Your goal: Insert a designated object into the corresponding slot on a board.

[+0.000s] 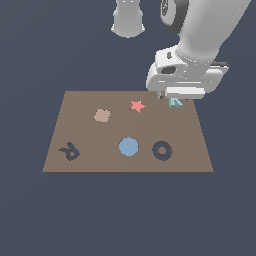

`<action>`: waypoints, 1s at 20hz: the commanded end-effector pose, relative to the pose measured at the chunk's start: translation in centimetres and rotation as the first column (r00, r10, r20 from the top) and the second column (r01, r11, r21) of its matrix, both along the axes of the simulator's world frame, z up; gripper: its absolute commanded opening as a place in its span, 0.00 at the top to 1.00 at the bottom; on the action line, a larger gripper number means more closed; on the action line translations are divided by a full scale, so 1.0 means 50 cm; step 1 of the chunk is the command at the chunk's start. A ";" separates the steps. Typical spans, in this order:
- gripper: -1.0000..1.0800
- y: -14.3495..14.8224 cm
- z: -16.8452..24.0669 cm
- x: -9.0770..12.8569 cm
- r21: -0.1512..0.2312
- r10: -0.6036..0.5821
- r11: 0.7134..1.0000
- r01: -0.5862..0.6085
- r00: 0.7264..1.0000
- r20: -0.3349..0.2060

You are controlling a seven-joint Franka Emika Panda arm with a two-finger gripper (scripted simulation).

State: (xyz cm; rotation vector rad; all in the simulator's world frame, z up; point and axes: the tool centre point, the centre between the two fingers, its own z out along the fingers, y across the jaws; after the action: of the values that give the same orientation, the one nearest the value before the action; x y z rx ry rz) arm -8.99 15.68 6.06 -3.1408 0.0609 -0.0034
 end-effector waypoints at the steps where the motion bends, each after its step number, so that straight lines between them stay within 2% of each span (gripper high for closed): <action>1: 0.04 0.017 -0.012 -0.010 0.000 -0.004 1.000 0.004 1.000 -0.001; 18: 0.04 0.030 -0.061 -0.016 0.000 -0.005 1.000 0.005 1.000 -0.002; 19: 1.00 0.030 -0.061 -0.016 0.000 -0.005 1.000 0.005 1.000 -0.002; 20: 1.00 0.030 -0.061 -0.016 0.000 -0.005 1.000 0.005 1.000 -0.002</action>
State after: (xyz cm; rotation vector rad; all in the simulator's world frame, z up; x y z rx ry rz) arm -9.83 17.15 3.03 -3.1412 0.0694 0.0015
